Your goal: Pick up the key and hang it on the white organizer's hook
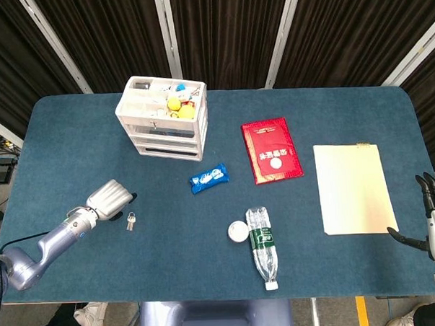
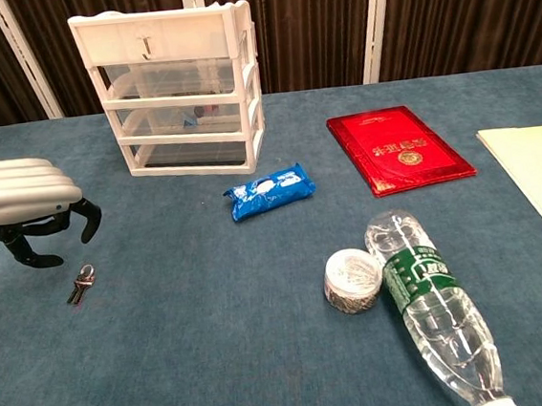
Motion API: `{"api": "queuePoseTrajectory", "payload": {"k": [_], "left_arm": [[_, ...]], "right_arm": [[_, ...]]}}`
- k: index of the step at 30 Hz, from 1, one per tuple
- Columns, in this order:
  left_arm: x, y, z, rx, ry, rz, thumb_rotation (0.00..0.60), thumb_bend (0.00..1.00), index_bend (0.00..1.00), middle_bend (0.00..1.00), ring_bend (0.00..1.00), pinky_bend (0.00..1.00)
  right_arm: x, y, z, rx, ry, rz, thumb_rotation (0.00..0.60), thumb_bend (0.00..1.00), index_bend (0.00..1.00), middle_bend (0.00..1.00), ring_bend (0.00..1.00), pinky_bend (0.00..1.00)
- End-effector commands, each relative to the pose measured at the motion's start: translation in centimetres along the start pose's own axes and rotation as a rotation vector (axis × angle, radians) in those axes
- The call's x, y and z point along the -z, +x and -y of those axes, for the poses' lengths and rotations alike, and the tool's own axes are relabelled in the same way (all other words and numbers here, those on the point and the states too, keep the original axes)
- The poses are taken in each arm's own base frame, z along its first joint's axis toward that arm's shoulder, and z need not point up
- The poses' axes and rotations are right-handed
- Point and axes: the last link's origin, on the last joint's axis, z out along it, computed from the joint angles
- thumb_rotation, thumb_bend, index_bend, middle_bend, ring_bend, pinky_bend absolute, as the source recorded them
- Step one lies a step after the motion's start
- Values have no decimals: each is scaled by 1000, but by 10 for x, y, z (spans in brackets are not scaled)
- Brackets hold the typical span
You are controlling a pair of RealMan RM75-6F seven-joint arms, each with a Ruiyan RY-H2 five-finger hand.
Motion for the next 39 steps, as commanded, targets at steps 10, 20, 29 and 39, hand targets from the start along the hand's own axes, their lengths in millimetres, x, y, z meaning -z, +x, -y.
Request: {"api": "queuePoseTrajectory", "payload": {"k": [10,20,29,39], "left_arm": [[-9,0,-7,-9,-33,3,600,278,445,874,789,624],[-9,9,-6,-98,-118,-23,600,210,439,874,787,623],[-6,7,-2,-155,-173,-25,600,210,439,873,785,623],[-6,3,8,-198,-181,-23,600,210,440,874,785,623]], "right_arm": [[0,0,0,-1,-2,1,600,63,0,0,0,0],[0,0,0,-3,-5,0,600,64,0,0,0,0],[0,0,-1,-1,-8,-6,600,64,0,0,0,0],[1,0,0,0,-8,-3,600,64,0,0,0,0]]}}
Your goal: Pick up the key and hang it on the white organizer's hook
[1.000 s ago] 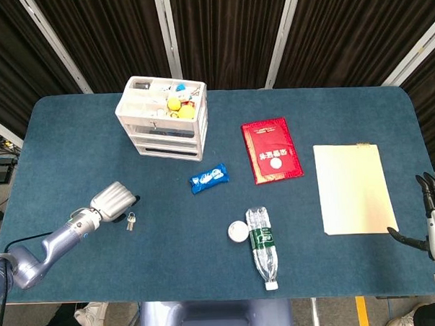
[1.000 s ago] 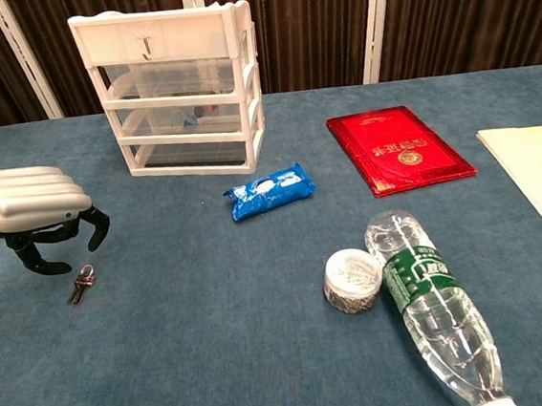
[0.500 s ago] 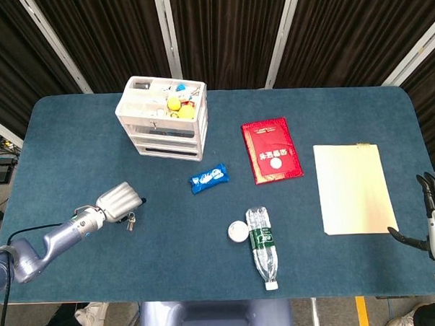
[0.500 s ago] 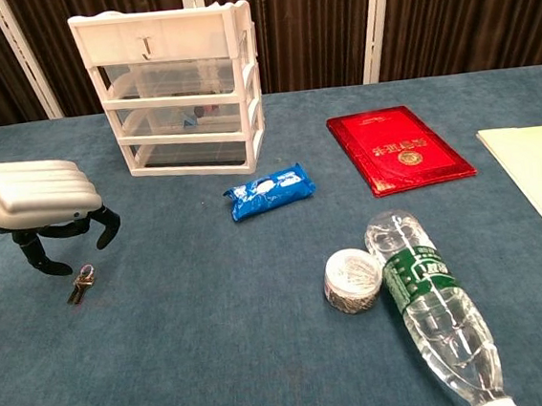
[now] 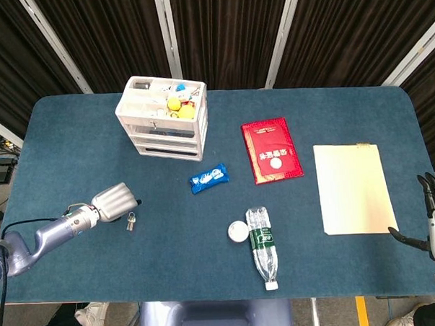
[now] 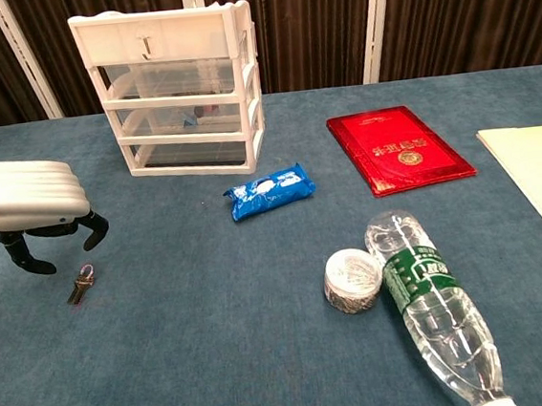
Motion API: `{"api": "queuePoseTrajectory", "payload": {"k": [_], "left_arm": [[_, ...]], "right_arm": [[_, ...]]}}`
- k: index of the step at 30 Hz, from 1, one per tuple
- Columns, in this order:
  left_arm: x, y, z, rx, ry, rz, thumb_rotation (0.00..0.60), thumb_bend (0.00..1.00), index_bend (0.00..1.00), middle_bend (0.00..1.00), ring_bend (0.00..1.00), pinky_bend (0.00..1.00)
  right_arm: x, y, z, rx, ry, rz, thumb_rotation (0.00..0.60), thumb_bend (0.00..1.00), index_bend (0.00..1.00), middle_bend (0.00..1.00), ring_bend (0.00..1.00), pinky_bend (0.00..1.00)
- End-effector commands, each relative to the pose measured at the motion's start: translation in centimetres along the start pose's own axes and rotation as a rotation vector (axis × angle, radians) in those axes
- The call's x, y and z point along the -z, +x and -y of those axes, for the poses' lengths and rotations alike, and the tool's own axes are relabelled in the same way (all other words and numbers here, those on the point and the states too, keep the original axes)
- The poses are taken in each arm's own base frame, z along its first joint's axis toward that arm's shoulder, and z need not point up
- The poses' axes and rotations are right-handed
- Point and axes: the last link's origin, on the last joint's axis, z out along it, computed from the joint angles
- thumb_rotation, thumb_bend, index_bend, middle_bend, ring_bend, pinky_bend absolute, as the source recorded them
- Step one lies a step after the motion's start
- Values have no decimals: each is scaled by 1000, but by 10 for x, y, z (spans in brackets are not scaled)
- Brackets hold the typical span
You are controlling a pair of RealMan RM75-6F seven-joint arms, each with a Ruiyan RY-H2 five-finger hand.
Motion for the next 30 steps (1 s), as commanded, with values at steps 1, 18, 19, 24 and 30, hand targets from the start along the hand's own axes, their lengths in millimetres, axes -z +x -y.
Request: {"api": "queuePoseTrajectory", "payload": {"k": [1,18,19,24,30], "left_arm": [[-2,0,0,3,-1,-11,600,210,440,874,785,624],[-13,-5,-3,-8,-20,-13,600,211,438,874,782,624],[-13,-5,-3,-9,-22,-12,600,212,438,874,782,624],[-15,-4,-6,-12,-33,-20,600,212,439,874,782,623],[-14,-6,-11,-17,-50,-21,600,213,465,874,782,623]], "right_arm": [[0,0,0,1,0,0,600,64,0,0,0,0],[0,0,-1,-2,-5,-2,600,65,0,0,0,0],[0,0,0,-2,-5,-2,600,65,0,0,0,0],[0,0,0,-1,-6,-3,600,64,0,0,0,0],[1,1,-1,-2,-8,-4,600,65,0,0,0,0]]}}
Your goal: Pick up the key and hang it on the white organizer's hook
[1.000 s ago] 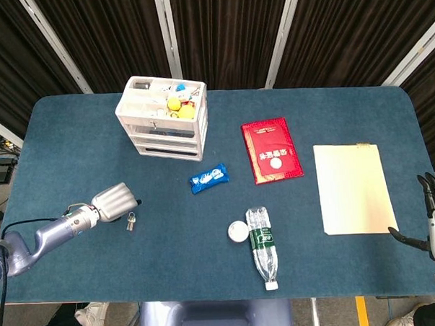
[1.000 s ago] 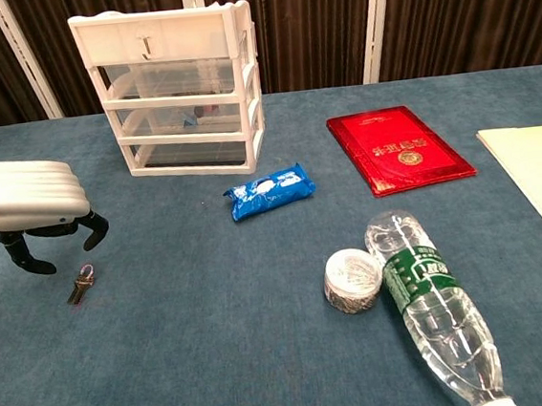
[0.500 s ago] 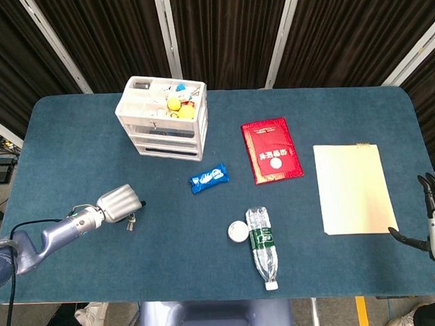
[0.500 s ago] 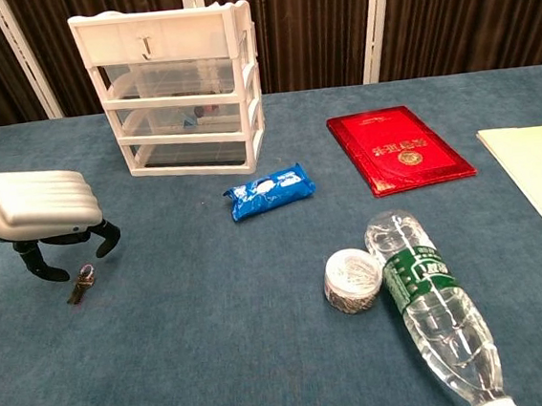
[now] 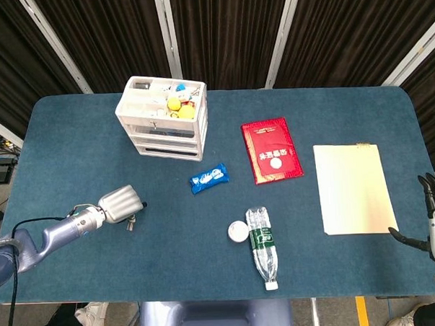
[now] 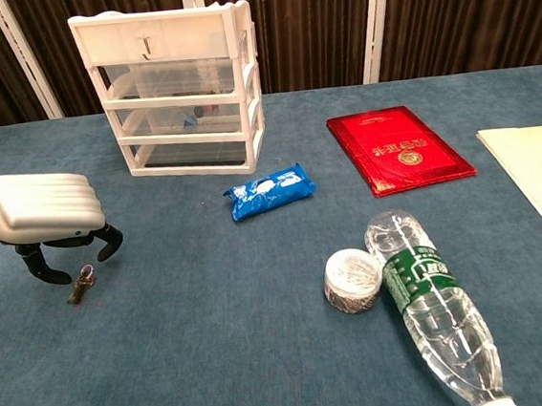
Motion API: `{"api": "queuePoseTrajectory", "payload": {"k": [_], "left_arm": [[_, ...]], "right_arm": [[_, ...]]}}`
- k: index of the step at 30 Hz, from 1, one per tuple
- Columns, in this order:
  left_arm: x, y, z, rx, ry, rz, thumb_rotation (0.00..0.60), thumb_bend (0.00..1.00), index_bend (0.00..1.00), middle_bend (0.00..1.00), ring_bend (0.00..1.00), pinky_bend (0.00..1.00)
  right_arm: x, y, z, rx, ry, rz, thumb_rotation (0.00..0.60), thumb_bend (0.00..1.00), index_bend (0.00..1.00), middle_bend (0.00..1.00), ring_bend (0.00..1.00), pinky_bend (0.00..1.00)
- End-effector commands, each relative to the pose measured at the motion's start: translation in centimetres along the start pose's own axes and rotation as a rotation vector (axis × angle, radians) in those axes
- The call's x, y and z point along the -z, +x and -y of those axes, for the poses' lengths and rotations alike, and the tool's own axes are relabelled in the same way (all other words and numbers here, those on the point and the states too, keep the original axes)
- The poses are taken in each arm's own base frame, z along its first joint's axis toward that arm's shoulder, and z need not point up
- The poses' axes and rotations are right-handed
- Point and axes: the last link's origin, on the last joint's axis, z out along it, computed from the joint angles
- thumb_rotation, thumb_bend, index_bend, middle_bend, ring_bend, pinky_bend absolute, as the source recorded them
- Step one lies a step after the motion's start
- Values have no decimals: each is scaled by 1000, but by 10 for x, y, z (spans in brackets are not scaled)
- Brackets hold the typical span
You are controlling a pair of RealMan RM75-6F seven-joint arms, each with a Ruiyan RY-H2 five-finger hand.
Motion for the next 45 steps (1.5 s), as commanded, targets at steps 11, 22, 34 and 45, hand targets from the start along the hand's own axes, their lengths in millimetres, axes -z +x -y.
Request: {"api": "queuePoseTrajectory", "payload": {"k": [11,22,34,45], "left_arm": [[1,-3,-1,4,-1,3,600,212,476,874,781,623],[-1,-5,-3,1,5,1,600,214,489,875,782,624],[-6,-7,-7,10,15,-7,600,272,510,875,782,623],[-6,-7,-8,1,11,-14,600,313,514,874,782,623]], "right_arm": [[0,0,0,-2,-1,-2,600,65,0,0,0,0],[1,0,0,-4,-3,-1,600,65,0,0,0,0],[2,0,0,-7,-3,0,600,65,0,0,0,0],[2,0,0,-9,-3,3,600,65,0,0,0,0]]}}
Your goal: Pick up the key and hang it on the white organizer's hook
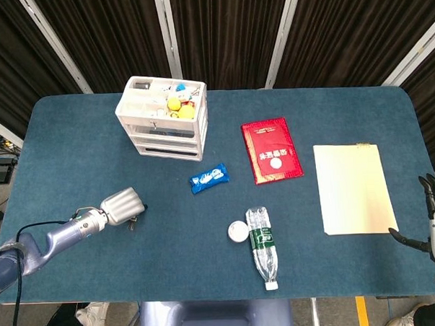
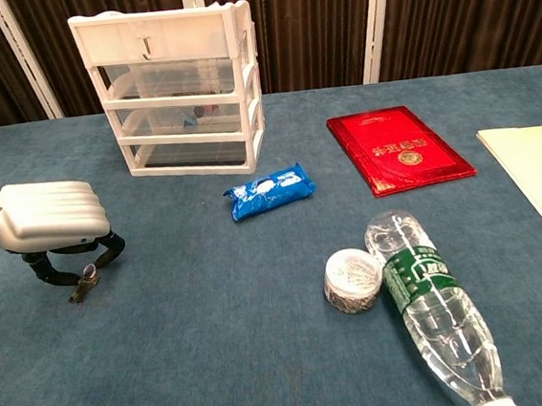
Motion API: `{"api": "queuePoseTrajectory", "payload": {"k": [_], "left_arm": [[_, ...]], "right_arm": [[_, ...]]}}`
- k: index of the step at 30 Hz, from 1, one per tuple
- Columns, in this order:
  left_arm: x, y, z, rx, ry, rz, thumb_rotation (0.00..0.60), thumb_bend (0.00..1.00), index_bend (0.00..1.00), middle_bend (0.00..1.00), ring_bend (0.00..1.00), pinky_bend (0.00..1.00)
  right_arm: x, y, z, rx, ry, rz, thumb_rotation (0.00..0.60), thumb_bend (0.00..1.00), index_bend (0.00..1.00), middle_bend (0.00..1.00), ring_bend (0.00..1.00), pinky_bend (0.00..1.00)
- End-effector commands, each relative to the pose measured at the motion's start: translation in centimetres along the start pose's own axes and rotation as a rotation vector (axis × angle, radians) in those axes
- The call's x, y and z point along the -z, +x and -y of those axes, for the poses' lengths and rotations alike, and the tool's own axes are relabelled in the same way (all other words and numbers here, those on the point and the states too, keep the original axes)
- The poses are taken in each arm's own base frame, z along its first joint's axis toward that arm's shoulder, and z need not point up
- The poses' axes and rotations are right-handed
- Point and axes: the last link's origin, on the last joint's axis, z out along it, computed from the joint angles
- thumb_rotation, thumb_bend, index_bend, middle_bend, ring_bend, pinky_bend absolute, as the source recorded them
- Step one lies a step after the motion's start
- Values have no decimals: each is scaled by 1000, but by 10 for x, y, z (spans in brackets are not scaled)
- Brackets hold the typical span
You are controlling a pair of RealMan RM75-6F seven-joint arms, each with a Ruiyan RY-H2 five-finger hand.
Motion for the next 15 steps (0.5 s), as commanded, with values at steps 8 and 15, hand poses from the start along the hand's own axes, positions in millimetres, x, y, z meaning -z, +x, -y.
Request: {"api": "queuePoseTrajectory", "payload": {"k": [8,15], "left_arm": [[1,4,1,-12,-6,-12,600,333,516,875,782,623],[1,6,1,-15,-4,-17,600,343,507,874,779,624]], "right_arm": [[0,0,0,-1,1,0,600,65,0,0,0,0],[0,0,0,-3,1,1,600,65,0,0,0,0]]}}
